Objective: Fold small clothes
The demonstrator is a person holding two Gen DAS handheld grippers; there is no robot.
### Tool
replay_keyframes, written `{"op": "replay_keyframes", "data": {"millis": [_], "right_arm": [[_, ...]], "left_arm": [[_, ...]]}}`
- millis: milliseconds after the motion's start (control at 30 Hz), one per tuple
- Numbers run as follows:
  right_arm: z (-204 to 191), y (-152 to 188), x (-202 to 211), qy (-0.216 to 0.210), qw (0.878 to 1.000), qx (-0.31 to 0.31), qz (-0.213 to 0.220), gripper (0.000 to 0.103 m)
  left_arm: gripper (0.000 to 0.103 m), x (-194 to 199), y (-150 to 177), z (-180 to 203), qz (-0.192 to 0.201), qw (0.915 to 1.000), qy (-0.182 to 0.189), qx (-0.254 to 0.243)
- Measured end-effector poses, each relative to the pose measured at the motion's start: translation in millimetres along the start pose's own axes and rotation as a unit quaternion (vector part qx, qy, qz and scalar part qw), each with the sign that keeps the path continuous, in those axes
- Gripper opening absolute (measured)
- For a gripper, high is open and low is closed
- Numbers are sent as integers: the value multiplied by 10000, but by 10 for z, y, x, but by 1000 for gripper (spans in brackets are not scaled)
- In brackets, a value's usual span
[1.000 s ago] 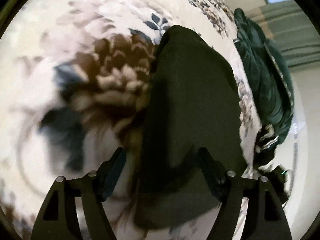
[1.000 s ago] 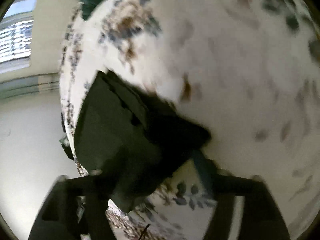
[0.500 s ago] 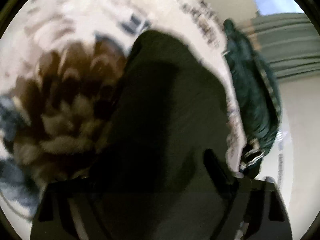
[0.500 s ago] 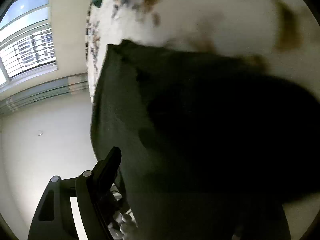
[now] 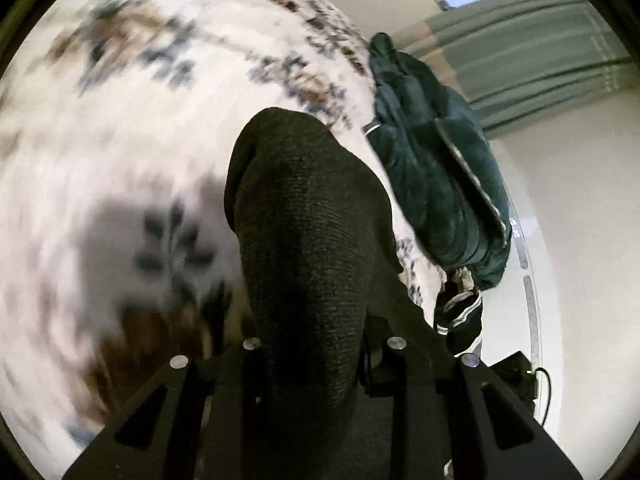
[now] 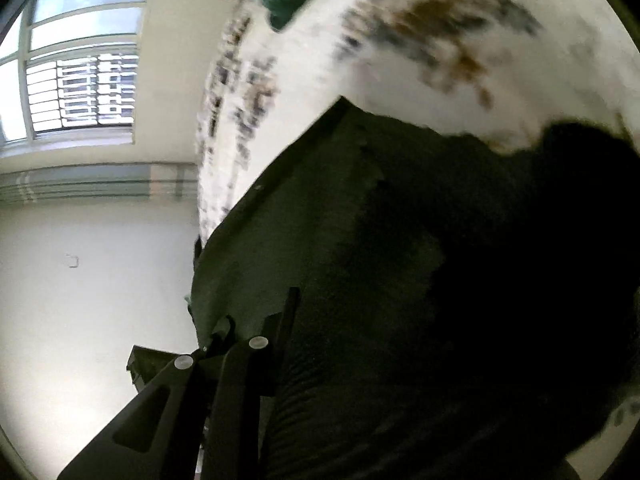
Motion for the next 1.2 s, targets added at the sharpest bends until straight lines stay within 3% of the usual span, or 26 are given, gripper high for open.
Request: {"op": "replay_keyframes", "data": {"millis": [233, 333, 467, 600, 633, 700, 733, 800, 867, 933, 1000, 1067, 1133, 1167, 1200], "right_arm": [[-859, -300, -307, -169, 9969, 132, 760, 18], [-1195, -605, -768, -241, 9939, 65, 1072, 18], [-1288, -973, -1426, -291, 9912, 4, 1292, 17], [-1176, -1280, -2138, 26, 9917, 29, 1282, 17], [-1110, -1322, -2301, 129, 9921, 55, 1248, 17], [-982, -1398, -2494, 350, 9929, 65, 1138, 20], [-908, -1408, -2538, 403, 9936, -17, 1059, 23], [-806, -1419, -2530, 728, 9932, -107, 897, 49], [-741, -1363, -2389, 1188, 9893, 18, 847, 53], [-724, -1287, -2261, 1538, 9843, 257, 829, 54], [-755, -1232, -2205, 2145, 9705, 757, 799, 58], [-803, -1232, -2208, 2424, 9628, 936, 745, 58], [-944, -1243, -2181, 2715, 9524, 1166, 752, 60], [-1049, -1251, -2158, 2846, 9463, 1305, 801, 63], [-1183, -1252, -2131, 3022, 9377, 1507, 821, 77]], "left_arm": [[22, -547, -1216, 125, -325, 9967, 270, -695], [22, -955, -1717, 104, -441, 9938, 317, -972], [23, -1626, -2177, -212, -744, 9915, 243, -1038], [31, -2111, -2182, -761, -1207, 9889, -218, -837], [38, -2139, -2158, -833, -1251, 9889, -241, -765], [42, -2076, -2112, -920, -1247, 9906, -156, -547], [42, -2002, -2091, -916, -1212, 9914, -135, -484], [42, -1794, -2005, -839, -1091, 9914, -314, -655], [43, -1642, -1921, -755, -1017, 9886, -603, -929], [67, -1532, -1839, -665, -968, 9796, -1098, -1375], [69, -1416, -1720, -558, -839, 9698, -1382, -1826], [76, -1323, -1604, -460, -847, 9546, -1806, -2211], [92, -1217, -1520, -352, -768, 9409, -2147, -2503], [95, -1145, -1477, -278, -697, 9359, -2248, -2620], [97, -1028, -1421, -168, -599, 9314, -2329, -2734]]}}
Point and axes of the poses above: each gripper's, at about its wrist camera, not at the fingertips, and x roughly against the way its jaws point, z to its right, y to its underside, the point moved 2 cm from there along -x, roughly the way its jaws point, and after that the axes turned 10 degrees about z, right-handed, at the moved point
